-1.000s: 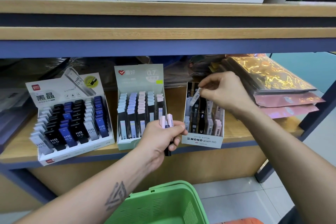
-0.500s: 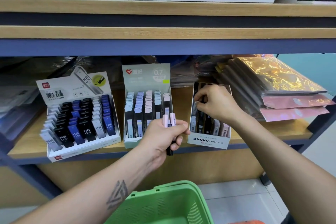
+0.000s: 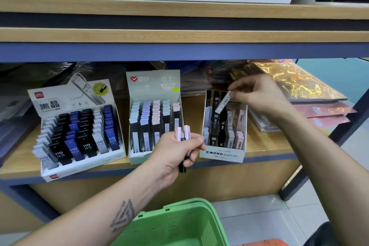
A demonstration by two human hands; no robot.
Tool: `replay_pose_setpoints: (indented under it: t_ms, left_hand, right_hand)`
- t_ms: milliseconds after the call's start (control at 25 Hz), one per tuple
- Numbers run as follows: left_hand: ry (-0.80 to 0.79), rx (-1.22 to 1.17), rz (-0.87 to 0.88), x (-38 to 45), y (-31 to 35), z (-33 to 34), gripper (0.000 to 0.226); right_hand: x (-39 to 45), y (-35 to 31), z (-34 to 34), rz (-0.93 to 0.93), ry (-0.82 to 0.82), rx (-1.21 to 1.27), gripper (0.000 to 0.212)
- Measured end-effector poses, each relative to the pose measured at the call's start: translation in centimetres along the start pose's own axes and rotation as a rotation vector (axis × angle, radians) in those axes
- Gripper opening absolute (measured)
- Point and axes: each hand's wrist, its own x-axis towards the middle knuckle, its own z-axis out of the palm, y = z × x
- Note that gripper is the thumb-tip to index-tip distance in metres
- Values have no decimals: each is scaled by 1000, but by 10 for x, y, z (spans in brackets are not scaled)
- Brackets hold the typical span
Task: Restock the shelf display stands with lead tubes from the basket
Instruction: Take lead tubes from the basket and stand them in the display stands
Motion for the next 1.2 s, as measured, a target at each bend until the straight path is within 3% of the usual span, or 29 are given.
replay_pose_setpoints:
  t_ms: [160,480,640,920,1200]
  left_hand:
    - [-10,7,-16,1,-2,4,14]
    - [-28,9,-32,4,-7,9,15]
    - [-35,8,-26,5,-7,8,16]
    - [-38,16,-24,3,-6,7,17]
    - [-44,17,-30,2,-8,7,16]
  right_hand:
    - [-5,18,-13,9,-78,-135,13]
    - [-7,46,16,-77,-76,-385,15]
    - [-8,53,23,-104,-33,-432,13]
    - [-11,51,24,-180,-50,-549,27]
    - [-15,50,19,-108,-47,-537,28]
